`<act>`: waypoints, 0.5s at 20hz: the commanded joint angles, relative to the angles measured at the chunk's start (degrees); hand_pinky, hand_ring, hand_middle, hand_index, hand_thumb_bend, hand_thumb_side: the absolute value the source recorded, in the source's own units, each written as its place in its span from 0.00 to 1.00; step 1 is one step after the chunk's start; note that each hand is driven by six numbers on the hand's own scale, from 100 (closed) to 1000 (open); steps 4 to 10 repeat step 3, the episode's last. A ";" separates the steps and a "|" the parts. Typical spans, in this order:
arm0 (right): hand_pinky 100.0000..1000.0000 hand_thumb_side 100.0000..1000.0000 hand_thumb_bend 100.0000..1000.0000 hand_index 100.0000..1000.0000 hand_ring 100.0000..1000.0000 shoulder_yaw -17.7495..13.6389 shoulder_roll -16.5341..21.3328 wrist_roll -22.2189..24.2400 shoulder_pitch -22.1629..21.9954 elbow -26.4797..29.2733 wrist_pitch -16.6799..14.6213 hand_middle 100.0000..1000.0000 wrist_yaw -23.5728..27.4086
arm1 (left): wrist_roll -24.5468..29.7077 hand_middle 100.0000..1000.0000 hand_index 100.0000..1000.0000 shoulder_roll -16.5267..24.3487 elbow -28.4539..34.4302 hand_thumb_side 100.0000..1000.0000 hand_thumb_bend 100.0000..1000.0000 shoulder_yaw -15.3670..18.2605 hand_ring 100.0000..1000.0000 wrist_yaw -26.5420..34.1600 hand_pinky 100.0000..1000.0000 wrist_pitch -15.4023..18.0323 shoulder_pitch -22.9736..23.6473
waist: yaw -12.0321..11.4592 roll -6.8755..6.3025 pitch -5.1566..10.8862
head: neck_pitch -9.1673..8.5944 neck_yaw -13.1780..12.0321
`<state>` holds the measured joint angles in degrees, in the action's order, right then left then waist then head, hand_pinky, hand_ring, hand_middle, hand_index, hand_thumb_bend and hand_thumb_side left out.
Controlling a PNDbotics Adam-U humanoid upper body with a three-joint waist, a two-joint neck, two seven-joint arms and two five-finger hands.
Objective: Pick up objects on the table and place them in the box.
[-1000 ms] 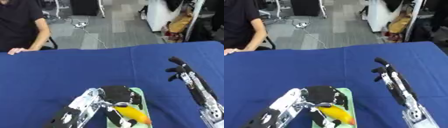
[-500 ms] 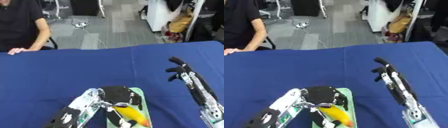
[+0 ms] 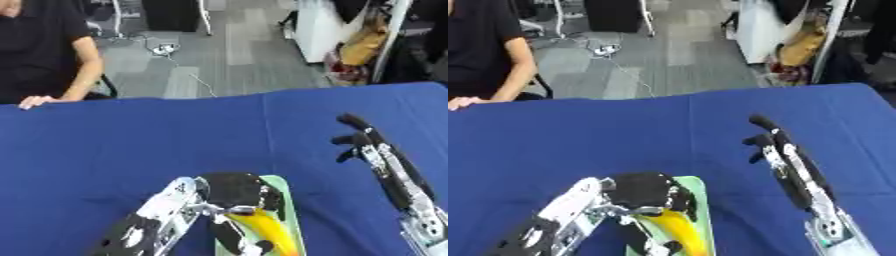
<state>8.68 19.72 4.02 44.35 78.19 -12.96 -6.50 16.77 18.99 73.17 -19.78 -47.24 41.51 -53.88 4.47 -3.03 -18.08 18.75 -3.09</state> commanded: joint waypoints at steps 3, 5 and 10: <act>0.53 1.00 0.00 1.00 0.73 -0.66 1.70 -0.57 -0.33 0.58 -0.06 0.93 -0.01 | -2.41 0.68 0.76 8.69 14.10 0.49 0.00 3.90 0.65 19.29 0.64 -2.67 -1.05 | -0.92 -0.23 2.85 | -0.28 1.85; 0.53 1.00 0.00 1.00 0.73 -0.66 1.70 -0.57 -0.33 0.58 -0.06 0.93 -0.01 | -2.41 0.68 0.76 8.69 14.10 0.49 0.00 3.90 0.65 19.29 0.64 -2.67 -1.05 | -0.92 -0.23 2.85 | -0.28 1.85; 0.53 1.00 0.00 1.00 0.73 -0.66 1.70 -0.57 -0.33 0.58 -0.06 0.93 -0.01 | -2.41 0.68 0.76 8.69 14.10 0.49 0.00 3.90 0.65 19.29 0.64 -2.67 -1.05 | -0.92 -0.23 2.85 | -0.28 1.85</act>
